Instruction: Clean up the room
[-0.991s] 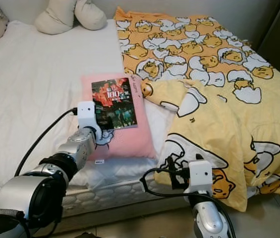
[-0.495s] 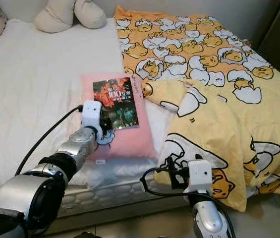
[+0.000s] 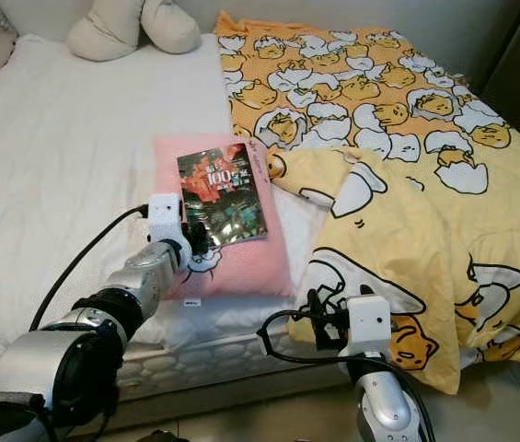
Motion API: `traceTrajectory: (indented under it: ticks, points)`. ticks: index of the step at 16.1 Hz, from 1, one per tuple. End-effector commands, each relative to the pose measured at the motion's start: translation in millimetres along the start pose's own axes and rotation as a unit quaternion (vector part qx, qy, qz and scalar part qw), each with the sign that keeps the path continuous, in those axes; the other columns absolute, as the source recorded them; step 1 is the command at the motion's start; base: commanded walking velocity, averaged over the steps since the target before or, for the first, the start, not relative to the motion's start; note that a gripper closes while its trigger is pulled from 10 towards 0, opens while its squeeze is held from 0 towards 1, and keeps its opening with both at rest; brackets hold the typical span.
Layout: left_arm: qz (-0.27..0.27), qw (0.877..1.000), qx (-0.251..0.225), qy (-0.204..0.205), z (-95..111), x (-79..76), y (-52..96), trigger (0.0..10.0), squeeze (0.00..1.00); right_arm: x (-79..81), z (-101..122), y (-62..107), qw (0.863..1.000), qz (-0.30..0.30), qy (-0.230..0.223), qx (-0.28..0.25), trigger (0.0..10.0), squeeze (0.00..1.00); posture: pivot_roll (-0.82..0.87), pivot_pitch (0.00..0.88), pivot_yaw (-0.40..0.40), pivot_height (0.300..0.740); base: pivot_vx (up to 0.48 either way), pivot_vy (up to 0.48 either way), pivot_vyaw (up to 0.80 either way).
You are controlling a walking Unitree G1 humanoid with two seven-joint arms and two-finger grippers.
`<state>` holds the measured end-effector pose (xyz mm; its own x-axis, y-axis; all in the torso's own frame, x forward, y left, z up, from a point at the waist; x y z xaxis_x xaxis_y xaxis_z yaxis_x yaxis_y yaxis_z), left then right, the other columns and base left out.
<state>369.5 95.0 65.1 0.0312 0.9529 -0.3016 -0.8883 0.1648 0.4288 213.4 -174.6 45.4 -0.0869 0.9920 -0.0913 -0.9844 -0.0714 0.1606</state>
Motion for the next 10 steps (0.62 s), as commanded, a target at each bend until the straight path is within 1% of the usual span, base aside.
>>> traceTrajectory:
  ticks: [1,3,5,8,9,10]
  points:
    - [-0.031,0.999,0.016,0.042,-6.2,-12.8,-0.4,0.0,0.00,-1.4,0.7,-1.3,1.000,-0.004,-0.001,0.003,10.0,0.00,-0.17,0.000,0.019,0.740,0.000,0.000,0.00]
    - [-0.052,0.997,0.002,0.049,1.1,-21.0,-1.2,0.0,0.00,-1.7,1.1,-2.4,1.000,-0.002,0.000,0.003,10.0,0.00,-0.17,0.000,0.017,0.740,0.000,0.000,0.00]
    - [-0.069,0.996,-0.008,0.054,4.7,-25.0,-1.3,0.0,0.00,-1.7,1.4,-4.1,1.000,-0.002,0.000,0.002,10.0,0.00,-0.17,0.000,0.018,0.740,0.000,0.000,0.00]
    - [-0.083,0.995,-0.021,0.055,9.8,-24.3,-1.1,0.0,0.00,-1.2,1.8,-6.2,1.000,-0.002,-0.001,0.000,10.0,0.00,-0.16,0.000,0.023,0.740,0.000,0.000,0.00]
    - [-0.057,0.997,-0.053,0.010,21.0,-11.2,-0.6,0.0,0.00,-0.6,2.0,-7.4,1.000,-0.003,-0.002,-0.002,10.0,0.00,-0.15,0.000,0.025,0.740,0.000,0.000,0.00]
    - [-0.039,0.997,-0.068,-0.013,25.5,-4.8,0.0,0.0,0.00,-0.4,2.0,-7.6,1.000,-0.003,-0.003,-0.002,10.0,0.00,-0.15,0.000,0.025,0.740,0.000,0.000,0.00]
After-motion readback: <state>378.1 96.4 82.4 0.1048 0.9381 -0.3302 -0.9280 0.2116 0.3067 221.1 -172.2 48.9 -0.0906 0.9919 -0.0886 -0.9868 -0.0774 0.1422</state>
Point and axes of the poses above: a point about 5 cm out from each wrist's last joint towards the gripper, its own y axis pointing back from the gripper into the wrist, its own z axis along the axis of the wrist's last joint, x = y × z, the point moved 1 cm from there along -y, pointing out of the wrist towards the gripper, and after that the axes turned 2 degrees about y, right-handed, at the moved point
